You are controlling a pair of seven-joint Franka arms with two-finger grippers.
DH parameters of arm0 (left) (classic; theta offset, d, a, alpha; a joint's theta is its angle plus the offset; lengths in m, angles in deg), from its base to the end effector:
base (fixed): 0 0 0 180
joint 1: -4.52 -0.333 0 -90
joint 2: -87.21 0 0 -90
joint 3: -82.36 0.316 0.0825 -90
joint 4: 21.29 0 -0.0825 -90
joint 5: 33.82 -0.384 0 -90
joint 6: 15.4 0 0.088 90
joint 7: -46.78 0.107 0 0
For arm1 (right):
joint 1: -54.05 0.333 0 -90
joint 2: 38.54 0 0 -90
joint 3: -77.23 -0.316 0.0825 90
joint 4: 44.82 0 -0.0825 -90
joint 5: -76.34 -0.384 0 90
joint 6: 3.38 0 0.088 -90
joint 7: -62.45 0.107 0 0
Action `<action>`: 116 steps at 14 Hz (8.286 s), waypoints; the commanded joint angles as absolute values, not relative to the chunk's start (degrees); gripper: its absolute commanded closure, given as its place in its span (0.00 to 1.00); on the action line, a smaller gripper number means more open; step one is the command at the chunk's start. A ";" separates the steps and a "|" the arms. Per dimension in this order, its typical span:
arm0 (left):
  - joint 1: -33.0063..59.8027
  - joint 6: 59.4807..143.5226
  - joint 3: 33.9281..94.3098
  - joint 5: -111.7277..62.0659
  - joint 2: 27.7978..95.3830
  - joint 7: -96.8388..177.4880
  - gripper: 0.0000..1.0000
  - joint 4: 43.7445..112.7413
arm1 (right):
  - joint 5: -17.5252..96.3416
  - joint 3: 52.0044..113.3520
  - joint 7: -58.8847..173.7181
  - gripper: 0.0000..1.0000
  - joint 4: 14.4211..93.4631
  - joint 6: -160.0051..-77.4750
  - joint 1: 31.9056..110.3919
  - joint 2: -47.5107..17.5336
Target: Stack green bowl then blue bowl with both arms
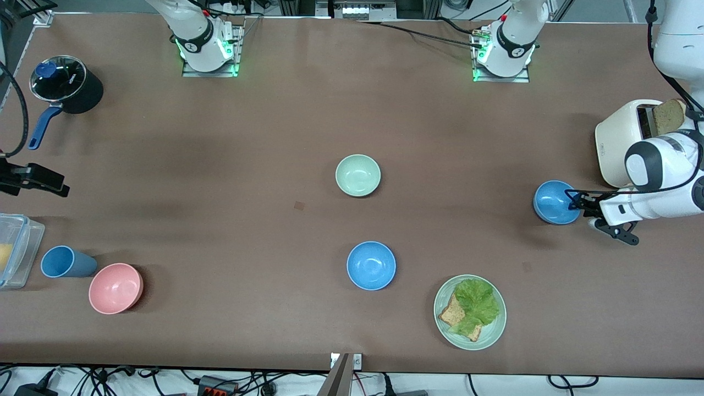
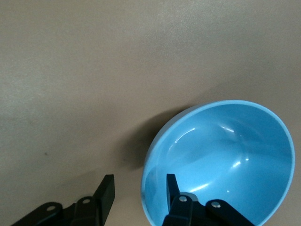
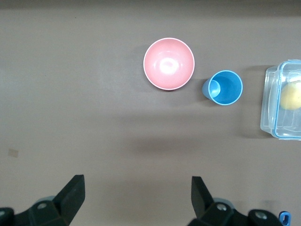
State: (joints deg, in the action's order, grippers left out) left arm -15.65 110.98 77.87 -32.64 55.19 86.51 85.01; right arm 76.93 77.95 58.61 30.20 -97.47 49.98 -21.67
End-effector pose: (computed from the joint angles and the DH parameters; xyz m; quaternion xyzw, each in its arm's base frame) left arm 0.5953 0.1684 0.2034 0.9746 -0.1967 -0.0780 0.0736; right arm 0.6470 -0.0540 0.5777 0.9998 -0.0077 0.0186 0.0084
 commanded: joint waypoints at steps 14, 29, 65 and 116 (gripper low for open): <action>-15.34 98.72 72.00 -32.51 59.35 82.13 0.99 81.82 | 77.65 78.20 59.90 0.00 54.24 -103.31 51.32 -39.33; -1.64 107.78 47.82 -24.76 60.67 11.48 0.99 79.14 | 78.36 77.93 59.90 0.00 53.89 -101.91 51.85 -39.33; 9.10 127.00 47.81 -24.86 61.36 -10.44 0.78 93.68 | 78.10 77.93 60.16 0.00 54.32 -100.94 51.85 -39.51; -1.45 76.45 71.72 -32.77 85.98 37.90 0.00 74.59 | 78.10 77.93 59.90 0.00 54.50 -101.29 51.68 -39.16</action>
